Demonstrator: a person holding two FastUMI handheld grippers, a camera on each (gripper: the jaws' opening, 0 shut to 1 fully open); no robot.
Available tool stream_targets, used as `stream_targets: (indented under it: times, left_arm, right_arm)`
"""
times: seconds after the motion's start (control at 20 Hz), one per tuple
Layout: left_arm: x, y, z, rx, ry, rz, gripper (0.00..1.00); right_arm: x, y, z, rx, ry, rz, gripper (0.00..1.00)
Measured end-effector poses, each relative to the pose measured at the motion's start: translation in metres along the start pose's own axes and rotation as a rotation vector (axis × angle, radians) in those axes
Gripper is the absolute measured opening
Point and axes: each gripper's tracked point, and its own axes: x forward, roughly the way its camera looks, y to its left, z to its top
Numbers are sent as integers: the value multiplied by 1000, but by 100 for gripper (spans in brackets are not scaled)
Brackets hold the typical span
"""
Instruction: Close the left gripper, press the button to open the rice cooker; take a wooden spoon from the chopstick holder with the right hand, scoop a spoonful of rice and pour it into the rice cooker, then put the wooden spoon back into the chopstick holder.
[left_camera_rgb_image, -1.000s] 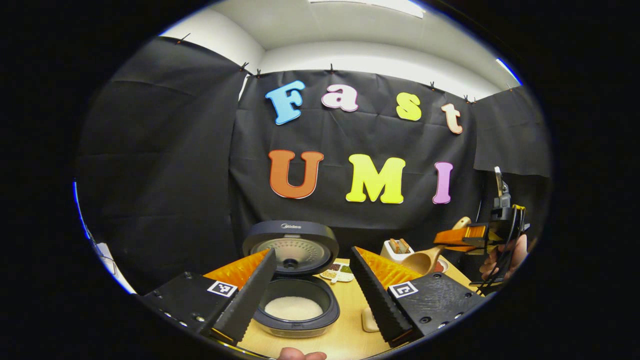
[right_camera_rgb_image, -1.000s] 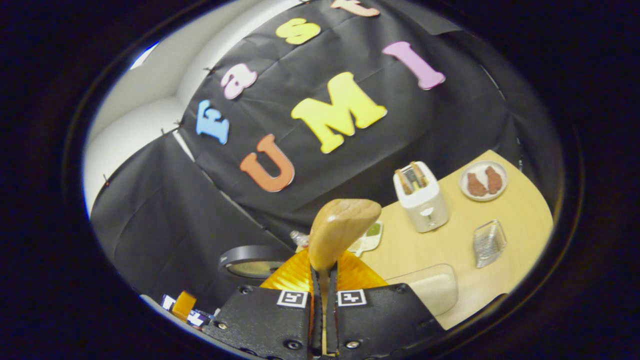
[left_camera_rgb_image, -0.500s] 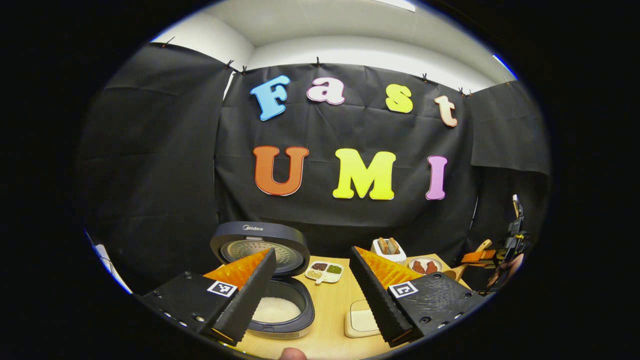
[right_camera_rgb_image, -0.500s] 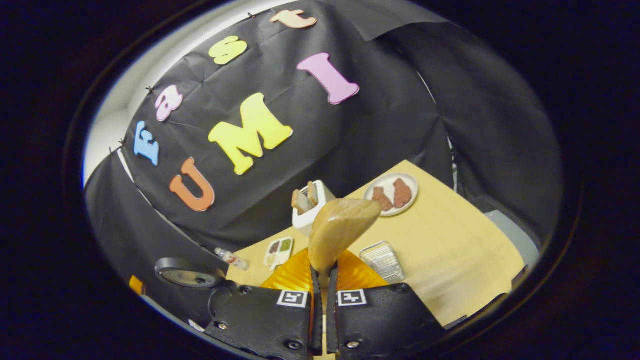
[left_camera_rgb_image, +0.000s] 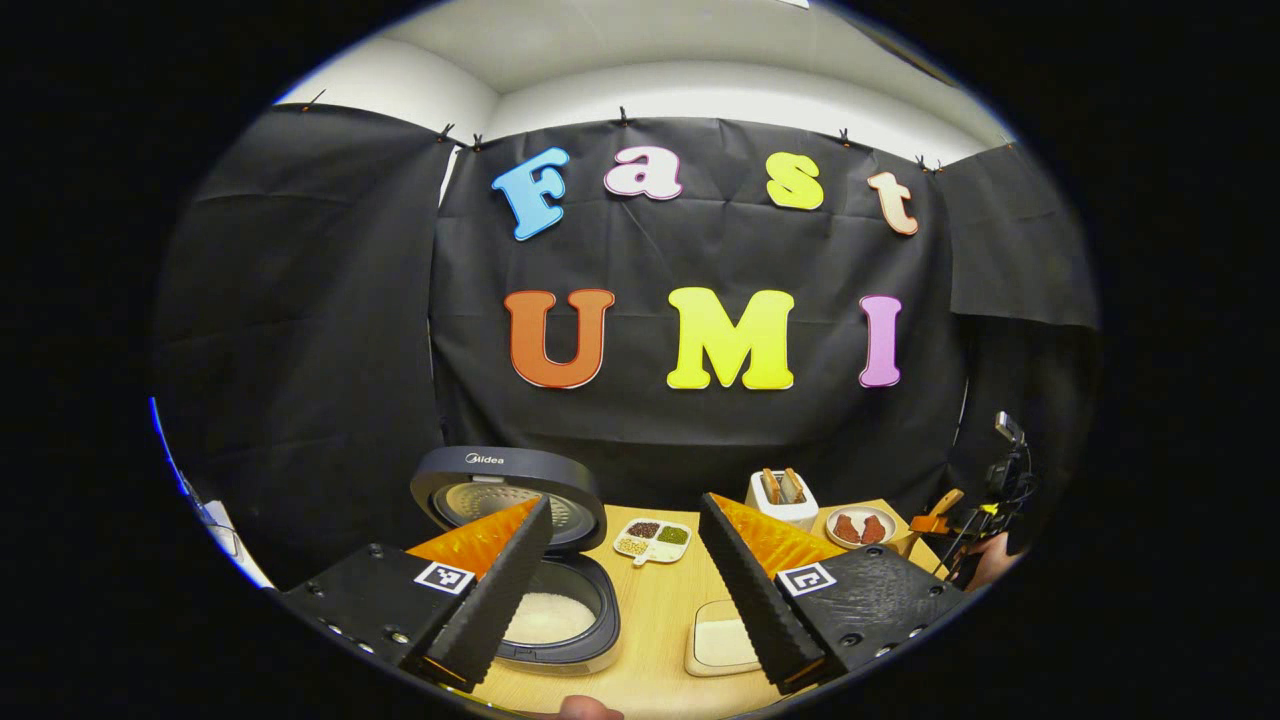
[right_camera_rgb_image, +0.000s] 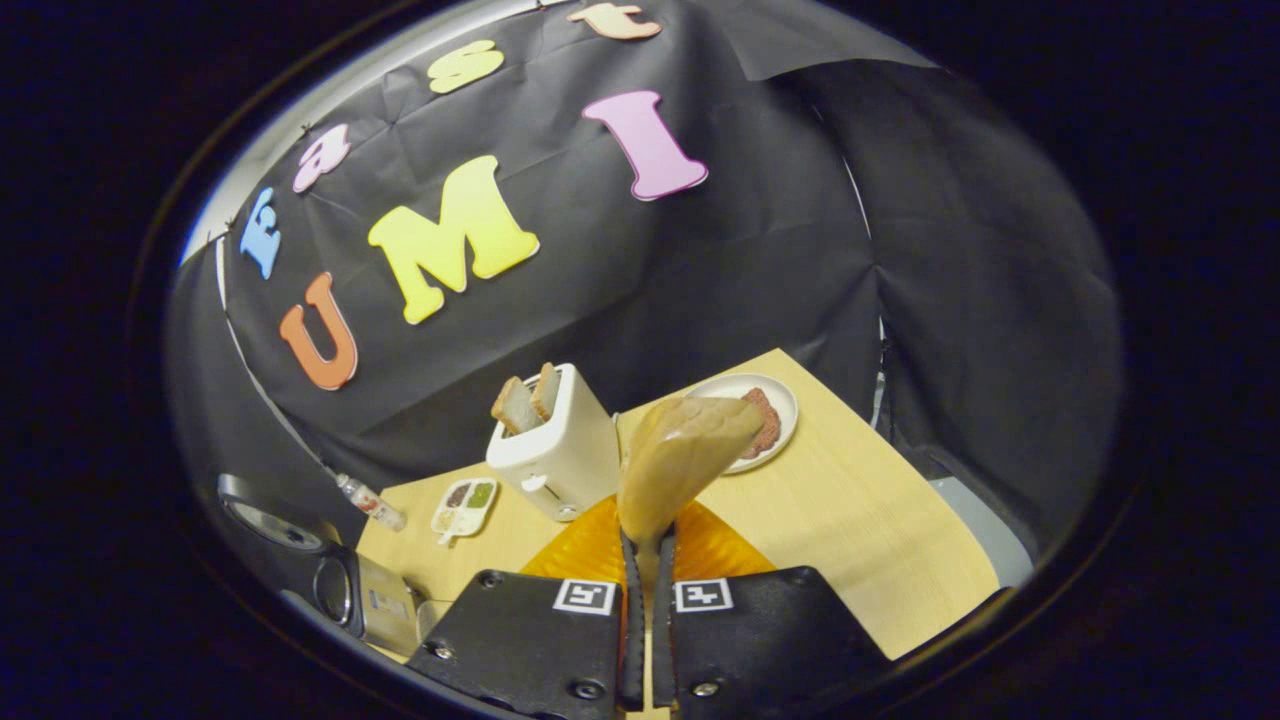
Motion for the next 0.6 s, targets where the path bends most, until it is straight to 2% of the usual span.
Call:
stream_targets:
  times: [0.4,0.6]
  left_arm:
    - [7,20,3,-14,17,64,95]
    - [10,23,8,-28,6,63,95]
  right_arm:
    - [34,-8,-37,-46,11,-30,11]
    - [39,-9,-43,-32,3,-39,14]
